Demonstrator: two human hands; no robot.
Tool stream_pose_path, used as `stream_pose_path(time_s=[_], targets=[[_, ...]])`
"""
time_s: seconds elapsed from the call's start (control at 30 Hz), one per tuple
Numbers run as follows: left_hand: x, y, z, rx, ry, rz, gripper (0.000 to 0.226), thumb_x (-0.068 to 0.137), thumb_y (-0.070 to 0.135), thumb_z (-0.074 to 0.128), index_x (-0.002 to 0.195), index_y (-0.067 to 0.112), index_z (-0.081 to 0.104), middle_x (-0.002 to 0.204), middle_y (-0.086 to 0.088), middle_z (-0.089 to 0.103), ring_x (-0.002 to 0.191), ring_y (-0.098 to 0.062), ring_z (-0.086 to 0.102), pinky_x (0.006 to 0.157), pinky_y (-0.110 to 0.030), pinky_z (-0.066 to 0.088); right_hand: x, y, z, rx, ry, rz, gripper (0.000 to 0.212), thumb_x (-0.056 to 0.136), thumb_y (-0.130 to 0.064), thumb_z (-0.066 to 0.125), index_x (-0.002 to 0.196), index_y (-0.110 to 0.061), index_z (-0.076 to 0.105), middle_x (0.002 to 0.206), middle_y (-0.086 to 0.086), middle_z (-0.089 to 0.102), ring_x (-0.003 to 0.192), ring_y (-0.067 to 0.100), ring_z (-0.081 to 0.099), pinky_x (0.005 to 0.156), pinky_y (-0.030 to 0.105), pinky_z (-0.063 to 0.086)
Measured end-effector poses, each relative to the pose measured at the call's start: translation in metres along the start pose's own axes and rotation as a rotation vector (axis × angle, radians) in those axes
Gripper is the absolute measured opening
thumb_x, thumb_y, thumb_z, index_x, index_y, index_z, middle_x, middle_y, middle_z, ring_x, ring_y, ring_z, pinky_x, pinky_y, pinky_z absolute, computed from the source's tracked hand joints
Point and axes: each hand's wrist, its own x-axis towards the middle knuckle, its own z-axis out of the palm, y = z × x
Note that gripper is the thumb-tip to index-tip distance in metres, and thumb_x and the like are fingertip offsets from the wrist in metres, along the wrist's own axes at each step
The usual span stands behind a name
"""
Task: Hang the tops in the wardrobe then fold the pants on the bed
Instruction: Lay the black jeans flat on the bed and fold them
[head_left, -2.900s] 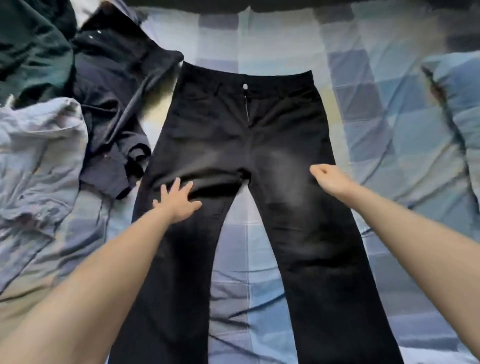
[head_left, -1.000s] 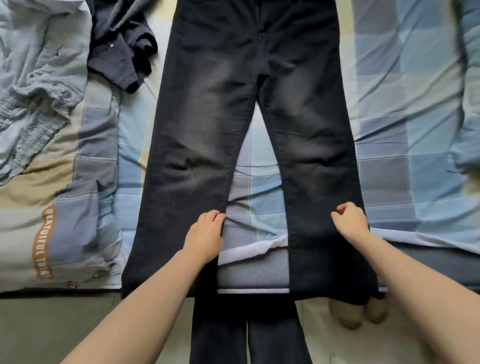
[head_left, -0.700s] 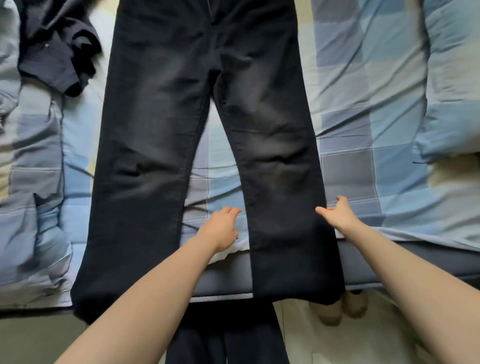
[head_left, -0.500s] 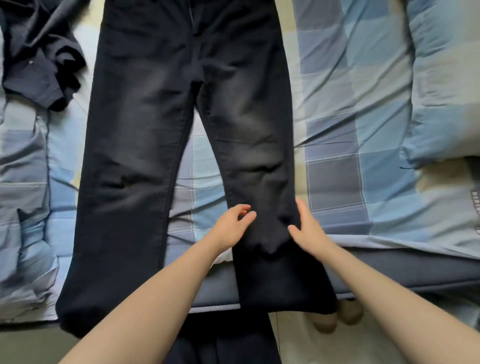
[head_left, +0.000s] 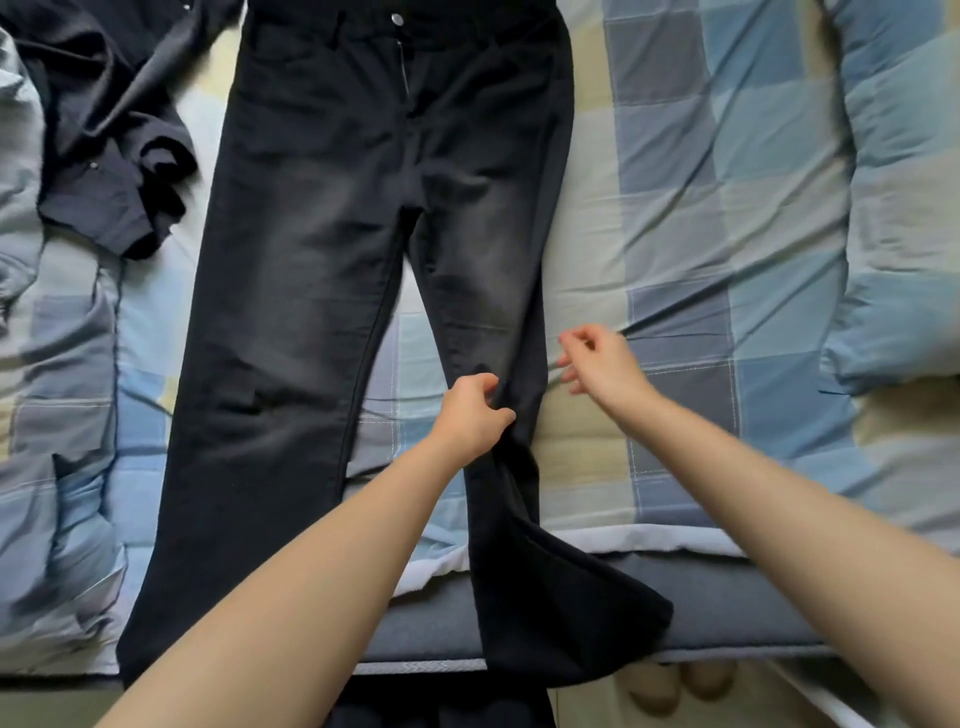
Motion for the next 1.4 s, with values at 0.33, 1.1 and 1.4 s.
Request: stream_pose_path(time_s=[0.33, 1.1, 1.4], targets=[[-0.010, -0.021, -0.053, -0.246, -0.297, 0.027, 0.019, 0.087, -0.001, 0.061, 0.107, -0.002, 0.060, 0.100, -0.023, 0.069, 0.083, -0.023, 0.067, 0.073, -0.046, 0.060, 0.130, -0.104, 0.054, -0.067, 0.025, 0.129, 0.013, 0.091, -0.012, 0.055, 0.103, -0.008, 0.051, 0.105, 0.014, 0.059, 0.078, 0.022, 0.059, 0.071, 0.040, 0.056], [0.064, -0.193, -0.316, -0.208, 0.009, -0.062, 0.031, 0.080, 0.022, 0.079, 0.106, 0.022, 0.063, 0.100, 0.015, 0.073, 0.095, 0.008, 0.064, 0.087, -0.012, 0.049, 0.191, -0.246, 0.307, -1.211, -0.294, -0.610, 0.061, 0.093, -0.008, 0.039, 0.149, -0.025, 0.021, 0.140, 0.013, 0.032, 0.122, 0.039, 0.037, 0.098, 0.052, 0.040], [0.185, -0.108, -0.324, -0.248, 0.497, 0.035, 0.021, 0.089, 0.028, 0.067, 0.105, 0.015, 0.065, 0.089, 0.002, 0.068, 0.085, -0.015, 0.063, 0.078, -0.027, 0.047, 0.258, -0.299, 0.304, -1.606, -0.087, -0.897, 0.072, 0.094, 0.005, 0.036, 0.154, -0.022, 0.007, 0.161, -0.010, 0.000, 0.139, 0.036, 0.021, 0.096, 0.048, 0.041]])
